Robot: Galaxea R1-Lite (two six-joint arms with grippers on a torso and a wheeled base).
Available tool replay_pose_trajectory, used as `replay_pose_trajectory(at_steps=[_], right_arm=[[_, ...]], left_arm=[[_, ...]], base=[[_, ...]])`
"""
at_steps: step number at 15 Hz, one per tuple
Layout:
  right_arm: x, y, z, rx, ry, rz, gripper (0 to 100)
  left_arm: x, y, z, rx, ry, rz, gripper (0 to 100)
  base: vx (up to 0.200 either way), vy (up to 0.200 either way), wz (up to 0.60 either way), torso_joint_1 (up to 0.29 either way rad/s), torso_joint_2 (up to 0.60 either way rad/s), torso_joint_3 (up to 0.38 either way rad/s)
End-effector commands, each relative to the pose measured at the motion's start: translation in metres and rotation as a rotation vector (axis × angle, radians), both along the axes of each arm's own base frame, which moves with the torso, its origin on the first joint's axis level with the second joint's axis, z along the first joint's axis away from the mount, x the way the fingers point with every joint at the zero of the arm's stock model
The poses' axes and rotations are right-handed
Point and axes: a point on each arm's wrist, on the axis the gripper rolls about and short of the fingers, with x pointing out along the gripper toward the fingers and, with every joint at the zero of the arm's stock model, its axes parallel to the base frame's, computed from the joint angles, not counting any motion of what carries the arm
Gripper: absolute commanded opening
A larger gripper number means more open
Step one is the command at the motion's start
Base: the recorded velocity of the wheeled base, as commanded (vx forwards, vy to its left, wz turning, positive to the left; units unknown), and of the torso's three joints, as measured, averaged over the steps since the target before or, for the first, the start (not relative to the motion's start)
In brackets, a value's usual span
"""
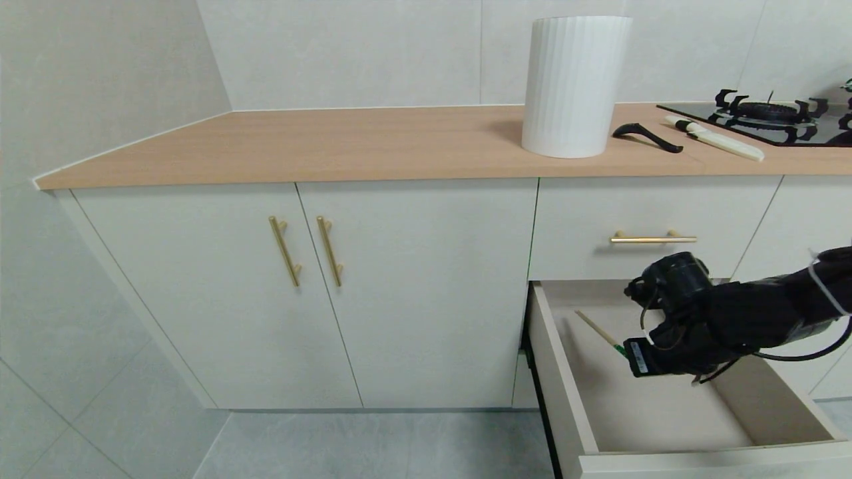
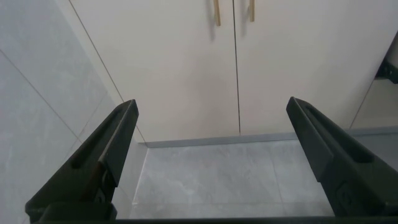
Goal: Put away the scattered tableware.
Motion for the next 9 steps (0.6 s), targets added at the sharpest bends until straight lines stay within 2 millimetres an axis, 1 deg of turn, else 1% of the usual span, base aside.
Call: replay_pose_trajectory(at_steps=[1, 3, 4, 5, 7, 9], right_arm=[[0.021, 0.005, -0.05, -0.029, 0.107, -0.011, 0], [0.027, 0.004, -0.067, -0.036, 0.112, -0.02, 0], [0.03, 0.005, -0.08, -0.05, 0.115, -0.025, 0], [0.032, 0.005, -0.087, -0.065, 0.108, -0.033, 0], [0.033, 0.005, -0.096, -0.077, 0.111, -0.039, 0], [0.033, 0.005, -0.099, -0.079, 0.112, -0.041, 0]], left_arm=[[0.0, 0.0, 0.0, 0.0, 0.002, 0.002, 100], [0.0, 0.0, 0.0, 0.0, 0.0, 0.0, 100], [0.0, 0.0, 0.0, 0.0, 0.0, 0.0, 100], [0.0, 0.0, 0.0, 0.0, 0.002, 0.0, 100], [0.0, 0.0, 0.0, 0.0, 0.002, 0.0, 100], [0.0, 0.0, 0.0, 0.0, 0.002, 0.0, 100]], base=[[0.0, 0.0, 0.0, 0.0, 0.0, 0.0], [0.0, 0.0, 0.0, 0.0, 0.0, 0.0], [0.0, 0.0, 0.0, 0.0, 0.0, 0.0], [0.0, 0.0, 0.0, 0.0, 0.0, 0.0], [0.0, 0.0, 0.0, 0.0, 0.0, 0.0], [0.0, 0.0, 0.0, 0.0, 0.0, 0.0]])
